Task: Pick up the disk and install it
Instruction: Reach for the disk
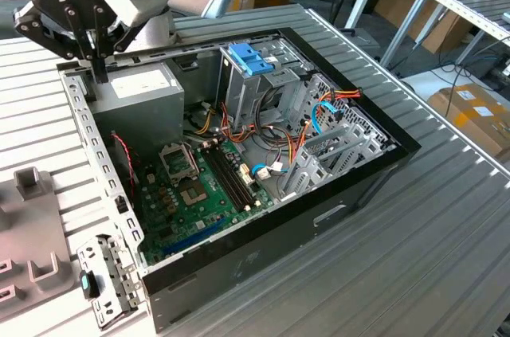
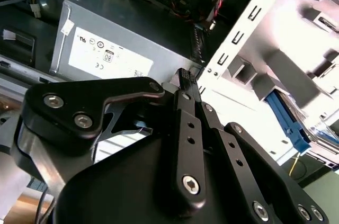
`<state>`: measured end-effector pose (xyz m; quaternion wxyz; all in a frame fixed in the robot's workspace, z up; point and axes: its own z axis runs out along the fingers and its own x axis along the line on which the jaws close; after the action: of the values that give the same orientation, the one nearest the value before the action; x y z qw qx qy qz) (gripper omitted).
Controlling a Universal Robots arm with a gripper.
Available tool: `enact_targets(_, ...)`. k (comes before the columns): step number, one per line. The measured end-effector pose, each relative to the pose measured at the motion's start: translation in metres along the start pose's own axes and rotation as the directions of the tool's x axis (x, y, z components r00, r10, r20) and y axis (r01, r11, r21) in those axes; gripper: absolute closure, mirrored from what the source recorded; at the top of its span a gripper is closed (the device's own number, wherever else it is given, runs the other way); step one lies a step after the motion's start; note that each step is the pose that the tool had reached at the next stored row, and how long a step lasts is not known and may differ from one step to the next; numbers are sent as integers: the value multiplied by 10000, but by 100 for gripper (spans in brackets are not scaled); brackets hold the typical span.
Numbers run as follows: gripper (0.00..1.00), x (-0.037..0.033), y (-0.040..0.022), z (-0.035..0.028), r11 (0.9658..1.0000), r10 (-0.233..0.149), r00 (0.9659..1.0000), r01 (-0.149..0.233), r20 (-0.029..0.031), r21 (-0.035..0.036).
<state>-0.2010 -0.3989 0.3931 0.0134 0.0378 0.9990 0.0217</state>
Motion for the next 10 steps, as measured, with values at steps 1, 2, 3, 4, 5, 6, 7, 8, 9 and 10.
enact_targets(1, 89, 19, -1, -1, 10000, 1, 10000, -1, 0, 0)
enact_targets(2, 89, 73, -5, -2, 10000, 1, 10000, -1, 0, 1)
enact_targets(3, 89, 117, -8, -3, 10000, 0, 10000, 0, 0, 1)
enact_targets(4, 89, 149, -11, -4, 10000, -1, 10000, 1, 0, 1)
enact_targets(5, 89, 176, -13, -4, 10000, -1, 10000, 1, 1, 0)
enact_targets(6, 89, 204, -15, -5, 10000, 0, 10000, 0, 1, 0)
enact_targets(7, 89, 234, -17, -6, 10000, 1, 10000, -1, 1, 1)
enact_targets(8, 89, 277, -20, -6, 10000, 1, 10000, -1, 2, 0)
enact_targets(9, 89, 311, -22, -7, 10000, 0, 10000, 0, 2, 1)
enact_targets(10, 89, 351, -25, -8, 10000, -1, 10000, 1, 2, 1)
